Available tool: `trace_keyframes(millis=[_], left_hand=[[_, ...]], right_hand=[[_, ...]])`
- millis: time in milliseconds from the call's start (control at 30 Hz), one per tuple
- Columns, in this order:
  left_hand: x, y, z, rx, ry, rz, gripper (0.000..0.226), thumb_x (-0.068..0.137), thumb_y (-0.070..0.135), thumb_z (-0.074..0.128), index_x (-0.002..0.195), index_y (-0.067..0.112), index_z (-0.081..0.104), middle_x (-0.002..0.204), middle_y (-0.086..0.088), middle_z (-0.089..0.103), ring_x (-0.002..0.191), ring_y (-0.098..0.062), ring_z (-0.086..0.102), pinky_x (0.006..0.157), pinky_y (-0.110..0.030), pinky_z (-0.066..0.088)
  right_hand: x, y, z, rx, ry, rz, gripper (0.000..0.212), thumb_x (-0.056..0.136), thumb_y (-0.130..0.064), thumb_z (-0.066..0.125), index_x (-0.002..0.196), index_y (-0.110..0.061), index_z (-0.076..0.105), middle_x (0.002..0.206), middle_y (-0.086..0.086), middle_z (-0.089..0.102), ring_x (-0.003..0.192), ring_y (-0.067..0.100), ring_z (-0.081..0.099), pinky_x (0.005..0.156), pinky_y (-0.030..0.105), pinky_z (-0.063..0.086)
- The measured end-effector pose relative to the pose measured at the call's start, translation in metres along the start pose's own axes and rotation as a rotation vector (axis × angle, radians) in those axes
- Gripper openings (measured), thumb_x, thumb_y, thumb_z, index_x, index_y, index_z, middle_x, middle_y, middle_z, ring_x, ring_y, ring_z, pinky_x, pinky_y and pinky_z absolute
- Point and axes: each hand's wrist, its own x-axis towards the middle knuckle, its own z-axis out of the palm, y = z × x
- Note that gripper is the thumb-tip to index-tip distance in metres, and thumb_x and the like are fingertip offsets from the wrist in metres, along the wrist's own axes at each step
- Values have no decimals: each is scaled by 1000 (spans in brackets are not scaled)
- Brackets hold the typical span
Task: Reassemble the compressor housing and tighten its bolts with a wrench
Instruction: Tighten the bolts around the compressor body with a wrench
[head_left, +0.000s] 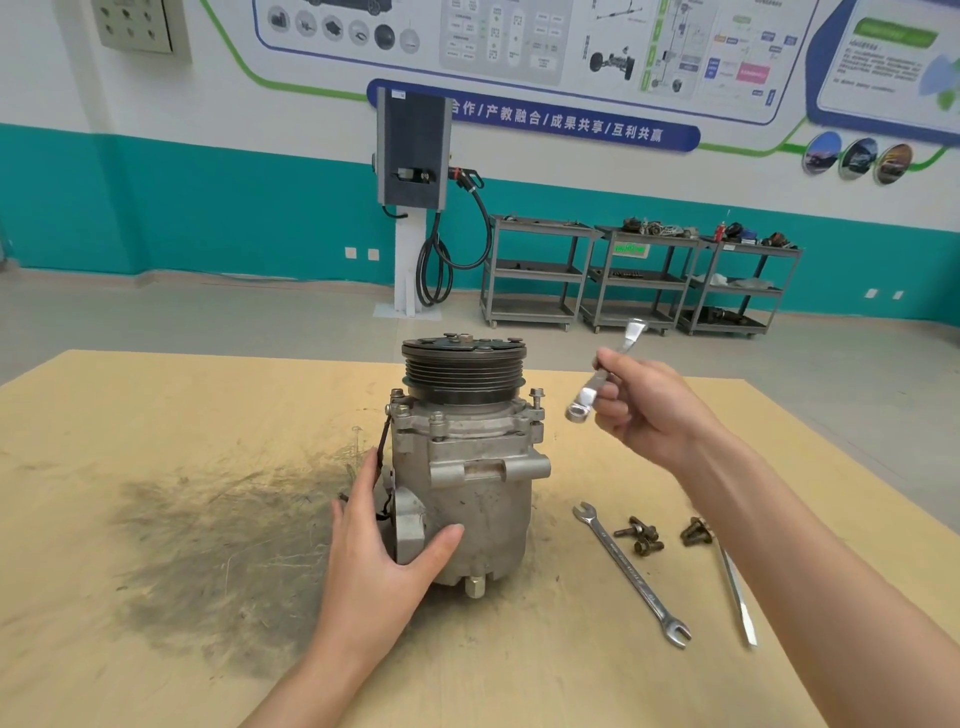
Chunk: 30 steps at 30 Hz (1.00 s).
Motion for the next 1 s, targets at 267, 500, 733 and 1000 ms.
trace_keyframes(millis=[267, 500, 733, 1000], left_hand=[[0, 0, 0, -36, -12, -8, 116, 53, 77, 68, 152, 46, 14, 157, 20, 28, 151, -20, 15, 118, -55, 24], [-1, 1, -1, -41, -22, -9, 115, 54, 75, 66, 152, 46, 14, 157, 20, 27, 151, -18, 13, 119, -54, 24], [-1, 1, -1, -29, -16, -16, 116, 51, 78, 64, 151, 48, 13, 158, 19, 27, 151, -19, 13, 118, -55, 24], [0, 2, -1, -26, -17, -18, 119, 55, 80, 71, 151, 48, 10, 158, 19, 25, 151, -20, 13, 118, -55, 24]], right_hand=[[28, 0, 21, 153, -66, 90, 24, 102, -21, 44, 80, -12, 49, 48, -3, 41, 37, 6, 34, 35, 14, 28], [39, 0, 28, 97, -81, 136, 24, 102, -21, 45, 80, -13, 49, 48, -3, 42, 36, 6, 34, 34, 15, 28], [47, -5, 35, -49, -80, 243, 22, 102, -20, 46, 81, -15, 50, 46, -6, 39, 35, 4, 29, 34, 14, 21], [46, 1, 35, -12, -60, 306, 25, 102, -21, 46, 77, -16, 48, 44, -8, 36, 33, 3, 26, 33, 14, 19]])
